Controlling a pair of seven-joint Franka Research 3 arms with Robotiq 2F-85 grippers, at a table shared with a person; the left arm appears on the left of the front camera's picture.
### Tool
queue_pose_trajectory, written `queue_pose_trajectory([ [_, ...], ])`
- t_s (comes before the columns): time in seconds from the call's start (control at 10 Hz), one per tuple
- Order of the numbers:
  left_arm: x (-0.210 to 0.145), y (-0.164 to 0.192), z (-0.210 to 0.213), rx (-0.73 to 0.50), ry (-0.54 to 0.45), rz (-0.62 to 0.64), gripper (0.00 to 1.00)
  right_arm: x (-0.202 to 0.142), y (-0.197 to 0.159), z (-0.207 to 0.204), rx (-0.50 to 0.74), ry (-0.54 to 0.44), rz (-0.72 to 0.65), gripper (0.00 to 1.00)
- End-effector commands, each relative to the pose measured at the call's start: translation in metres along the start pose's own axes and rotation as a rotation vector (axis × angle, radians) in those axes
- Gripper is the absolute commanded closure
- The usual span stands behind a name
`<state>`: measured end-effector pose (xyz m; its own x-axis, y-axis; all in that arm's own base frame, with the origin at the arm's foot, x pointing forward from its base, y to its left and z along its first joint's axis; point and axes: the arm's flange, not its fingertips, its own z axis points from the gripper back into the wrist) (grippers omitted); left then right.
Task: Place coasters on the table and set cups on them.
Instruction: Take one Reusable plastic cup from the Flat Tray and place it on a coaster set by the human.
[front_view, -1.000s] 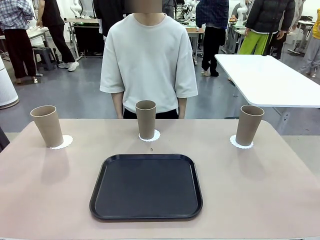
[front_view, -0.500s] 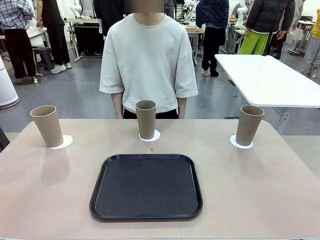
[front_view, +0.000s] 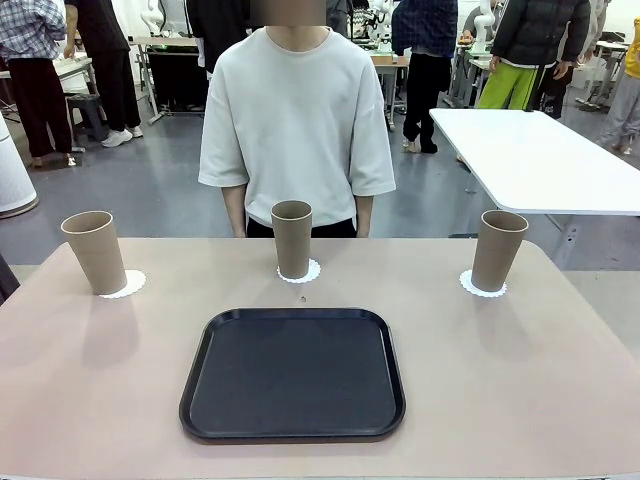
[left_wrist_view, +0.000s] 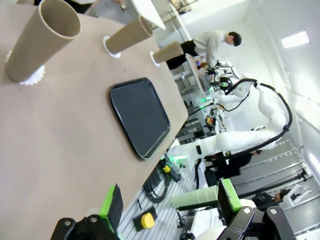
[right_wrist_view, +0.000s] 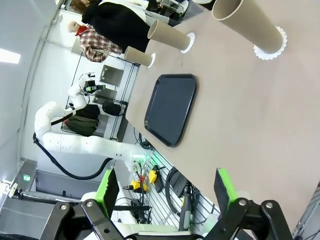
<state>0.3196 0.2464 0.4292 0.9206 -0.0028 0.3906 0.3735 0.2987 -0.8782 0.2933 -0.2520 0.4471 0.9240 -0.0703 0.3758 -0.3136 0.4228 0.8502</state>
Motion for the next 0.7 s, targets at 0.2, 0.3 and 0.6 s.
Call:
queue_pose_trajectory([
  [0.2,-0.0003,-0.0016,0.0016,0.0,-0.007,-0.007,0.0,0.0008,-0.0007,-0.0005,-0.003,-0.006,-0.011,0.0],
  [0.3,-0.0003,-0.0016,0.0016,0.0,-0.007,-0.007,0.0,0.0008,-0.0007,-0.0005,-0.003,-0.006,-0.011,0.0],
  [0.6,-0.0003,-0.0016,0.0016,0.0,-0.007,-0.007,0.0,0.0008,-0.0007,-0.0005,-0.003,-0.006,-0.011,0.0],
])
